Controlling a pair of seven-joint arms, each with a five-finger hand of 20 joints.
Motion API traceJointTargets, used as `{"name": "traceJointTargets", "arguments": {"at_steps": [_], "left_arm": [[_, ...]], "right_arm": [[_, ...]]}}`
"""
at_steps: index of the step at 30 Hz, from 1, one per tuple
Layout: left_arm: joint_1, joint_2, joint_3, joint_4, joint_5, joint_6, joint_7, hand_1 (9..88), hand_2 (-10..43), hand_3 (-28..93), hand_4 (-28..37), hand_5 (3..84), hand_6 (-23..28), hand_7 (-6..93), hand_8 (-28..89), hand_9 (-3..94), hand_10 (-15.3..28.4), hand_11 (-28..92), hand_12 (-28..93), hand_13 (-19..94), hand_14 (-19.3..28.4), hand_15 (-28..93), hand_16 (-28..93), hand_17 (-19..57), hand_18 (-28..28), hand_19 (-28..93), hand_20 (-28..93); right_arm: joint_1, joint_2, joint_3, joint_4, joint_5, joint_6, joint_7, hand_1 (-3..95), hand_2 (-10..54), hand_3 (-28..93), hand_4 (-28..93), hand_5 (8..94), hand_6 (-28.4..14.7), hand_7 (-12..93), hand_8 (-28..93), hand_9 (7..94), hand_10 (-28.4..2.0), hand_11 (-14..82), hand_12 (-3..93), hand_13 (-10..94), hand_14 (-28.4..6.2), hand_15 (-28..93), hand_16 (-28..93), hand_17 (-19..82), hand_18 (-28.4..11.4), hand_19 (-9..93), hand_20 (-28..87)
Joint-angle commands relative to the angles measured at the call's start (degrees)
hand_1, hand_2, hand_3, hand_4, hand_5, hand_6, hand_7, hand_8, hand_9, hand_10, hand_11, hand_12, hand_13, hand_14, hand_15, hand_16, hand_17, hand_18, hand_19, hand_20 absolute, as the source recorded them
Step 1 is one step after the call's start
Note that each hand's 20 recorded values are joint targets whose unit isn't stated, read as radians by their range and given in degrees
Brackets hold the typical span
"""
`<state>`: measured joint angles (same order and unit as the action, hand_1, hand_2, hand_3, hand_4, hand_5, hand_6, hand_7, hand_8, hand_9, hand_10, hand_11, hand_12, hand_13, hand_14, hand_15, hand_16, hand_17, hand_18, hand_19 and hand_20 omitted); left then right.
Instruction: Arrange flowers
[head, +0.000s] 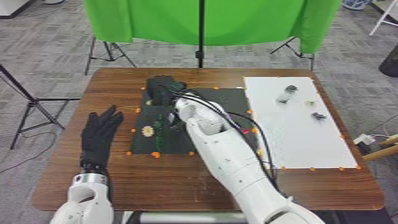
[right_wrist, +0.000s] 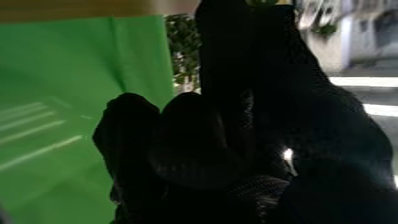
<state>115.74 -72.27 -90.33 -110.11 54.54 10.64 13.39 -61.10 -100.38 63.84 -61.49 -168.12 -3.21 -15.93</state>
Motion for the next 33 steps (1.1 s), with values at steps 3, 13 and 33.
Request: {"name": "traceJointTargets", "arguments": {"at_steps": [3,13,33], "left_arm": [[1.12,-0.43,-0.24,0.41,2.39,-1.76,-1.01,14.4,4.0,64,-28.3,41.8,3.9,5.9,-6,43.4,11.5,9,13,30,13.7,8,0,4.2,10.1,1,16],[1.03,0.05,-0.60,0.29,2.83,-1.10,-0.30,14.7,3.6,64,-28.3,42.0,4.1,5.9,-6,42.9,11.3,9,13,30,13.1,8,1,4.3,9.4,1,16],[0.75,-0.14,-0.17,0.31,2.94,-1.46,-0.28,14.5,3.3,64,-28.3,42.0,4.2,5.8,-6,43.0,11.4,9,13,31,13.4,8,1,4.3,9.4,1,16]], "right_arm": [[1.95,8.52,-7.86,-7.07,-9.43,-3.33,6.02,60.9,-9.5,55,-18,80.7,3.3,22,8,91.5,-8.5,13.1,42.4,89,-1.7,69,35,66,-11.1,93,66],[1.16,7.99,-7.14,-5.97,-9.83,-4.84,5.77,60.8,-9.5,56,-18,80.9,3.1,22,9,91.5,-8.6,14.3,41.9,89,-1.7,69,35,66,-11.2,93,66],[1.03,-0.37,0.21,0.69,-22.55,-1.93,3.12,60.2,-9.5,56,-18,80.6,3.3,22,9,91.1,-8.8,16.3,40.5,89,-1.8,69,35,66,-11.4,93,66]]}}
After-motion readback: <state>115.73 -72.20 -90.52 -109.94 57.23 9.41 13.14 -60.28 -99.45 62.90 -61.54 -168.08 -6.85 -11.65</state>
